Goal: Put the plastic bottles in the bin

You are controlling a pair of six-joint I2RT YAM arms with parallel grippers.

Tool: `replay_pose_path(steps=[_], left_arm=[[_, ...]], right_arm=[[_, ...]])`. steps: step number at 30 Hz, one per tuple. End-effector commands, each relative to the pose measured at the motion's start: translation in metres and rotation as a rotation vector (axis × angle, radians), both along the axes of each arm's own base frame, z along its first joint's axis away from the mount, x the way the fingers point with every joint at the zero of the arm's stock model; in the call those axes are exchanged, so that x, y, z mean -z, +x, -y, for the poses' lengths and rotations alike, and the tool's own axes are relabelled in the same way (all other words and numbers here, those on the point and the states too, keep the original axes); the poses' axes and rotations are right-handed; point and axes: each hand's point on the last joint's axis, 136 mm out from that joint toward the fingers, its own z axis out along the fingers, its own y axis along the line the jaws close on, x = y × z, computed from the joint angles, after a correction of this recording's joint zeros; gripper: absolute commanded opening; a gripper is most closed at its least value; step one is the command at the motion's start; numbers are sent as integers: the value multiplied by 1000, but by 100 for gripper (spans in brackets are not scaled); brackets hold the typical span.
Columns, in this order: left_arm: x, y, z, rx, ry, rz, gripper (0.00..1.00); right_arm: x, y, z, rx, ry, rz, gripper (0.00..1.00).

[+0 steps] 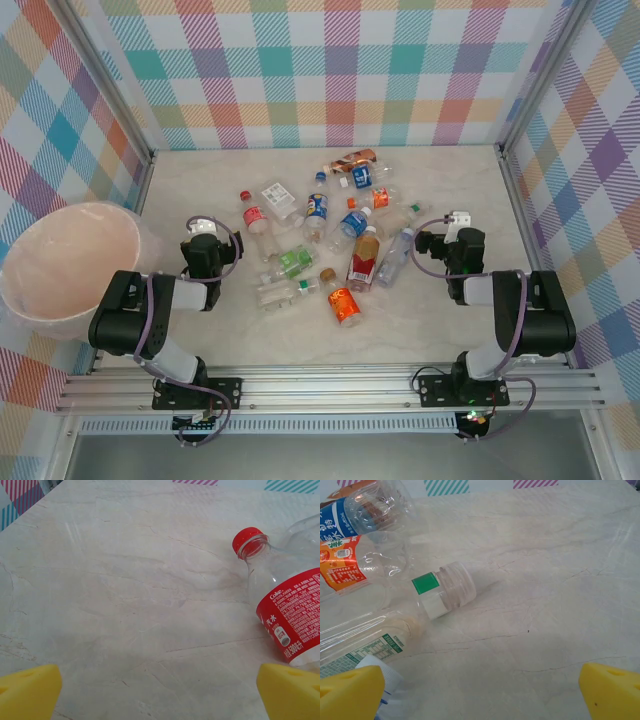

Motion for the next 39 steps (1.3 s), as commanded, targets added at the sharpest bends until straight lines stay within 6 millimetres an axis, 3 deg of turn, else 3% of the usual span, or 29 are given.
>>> replay_pose_path(steps=[1,24,27,34,39], left_arm=[[-7,1,-4,-9,5,31,100],[-9,4,1,19,6,22,100],[-18,7,6,52,14,-37,100],[-76,3,10,23,12,11,100],[-93,0,17,-33,-35,-37,100]], right_arm=[[-9,3,-2,0,1,37,100],[-9,3,-2,-1,1,38,100],[-12,2,2,21,2,37,100],[-49,-4,9,81,34,-49,100],[-62,-24,-4,133,290,-156,100]])
